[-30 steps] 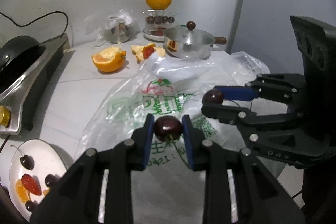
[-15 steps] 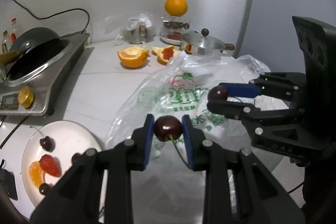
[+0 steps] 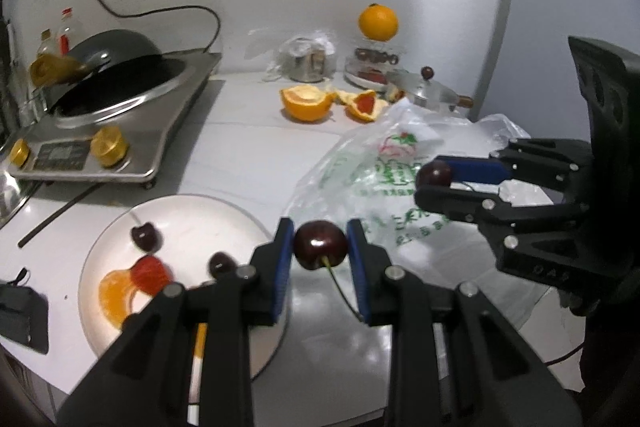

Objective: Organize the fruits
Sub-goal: 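Lower both held cherries with both tools over the white plate, then open the left tool releasing its cherry while the right tool releases its cherry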

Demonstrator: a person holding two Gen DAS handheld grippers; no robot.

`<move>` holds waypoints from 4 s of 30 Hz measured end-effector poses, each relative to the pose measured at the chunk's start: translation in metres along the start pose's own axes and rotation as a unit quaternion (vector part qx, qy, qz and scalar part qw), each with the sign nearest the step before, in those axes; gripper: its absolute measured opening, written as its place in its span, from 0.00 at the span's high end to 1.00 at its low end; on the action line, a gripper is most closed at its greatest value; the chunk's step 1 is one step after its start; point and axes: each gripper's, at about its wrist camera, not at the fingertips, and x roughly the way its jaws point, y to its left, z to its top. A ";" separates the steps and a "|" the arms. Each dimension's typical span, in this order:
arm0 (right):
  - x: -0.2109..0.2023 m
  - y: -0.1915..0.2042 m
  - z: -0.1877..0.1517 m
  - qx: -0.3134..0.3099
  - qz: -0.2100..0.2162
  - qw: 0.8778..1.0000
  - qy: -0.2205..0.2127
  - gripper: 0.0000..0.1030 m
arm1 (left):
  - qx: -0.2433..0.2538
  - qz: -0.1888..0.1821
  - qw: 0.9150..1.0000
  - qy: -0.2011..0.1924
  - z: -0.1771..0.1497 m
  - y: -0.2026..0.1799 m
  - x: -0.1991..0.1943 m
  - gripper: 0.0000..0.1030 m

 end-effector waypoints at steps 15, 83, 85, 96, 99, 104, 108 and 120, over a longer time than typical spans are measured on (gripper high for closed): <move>0.016 0.045 0.018 -0.033 0.016 0.999 0.013 0.71 | -0.030 0.047 0.998 0.001 -0.027 0.061 -0.016 0.73; 0.120 0.103 0.071 -0.059 0.069 0.995 0.041 0.71 | -0.078 0.068 0.994 -0.022 -0.032 0.133 -0.023 0.47; 0.126 0.102 0.071 -0.057 0.070 0.995 0.044 0.71 | -0.078 0.067 0.994 -0.020 -0.033 0.133 -0.022 0.47; 0.147 0.104 0.070 -0.044 0.077 0.994 0.057 0.71 | -0.083 0.066 0.994 -0.013 -0.036 0.138 -0.016 0.47; 0.149 0.104 0.070 -0.042 0.079 0.994 0.059 0.71 | -0.083 0.066 0.994 -0.011 -0.037 0.137 -0.015 0.47; 0.152 0.103 0.068 -0.034 0.079 0.994 0.062 0.71 | -0.084 0.067 0.994 -0.011 -0.038 0.137 -0.015 0.47; 0.153 0.101 0.068 -0.029 0.080 0.994 0.062 0.71 | -0.086 0.067 0.994 -0.010 -0.039 0.136 -0.015 0.47; 0.155 0.102 0.067 -0.027 0.081 0.994 0.069 0.59 | -0.087 0.071 0.994 -0.008 -0.040 0.136 -0.015 0.46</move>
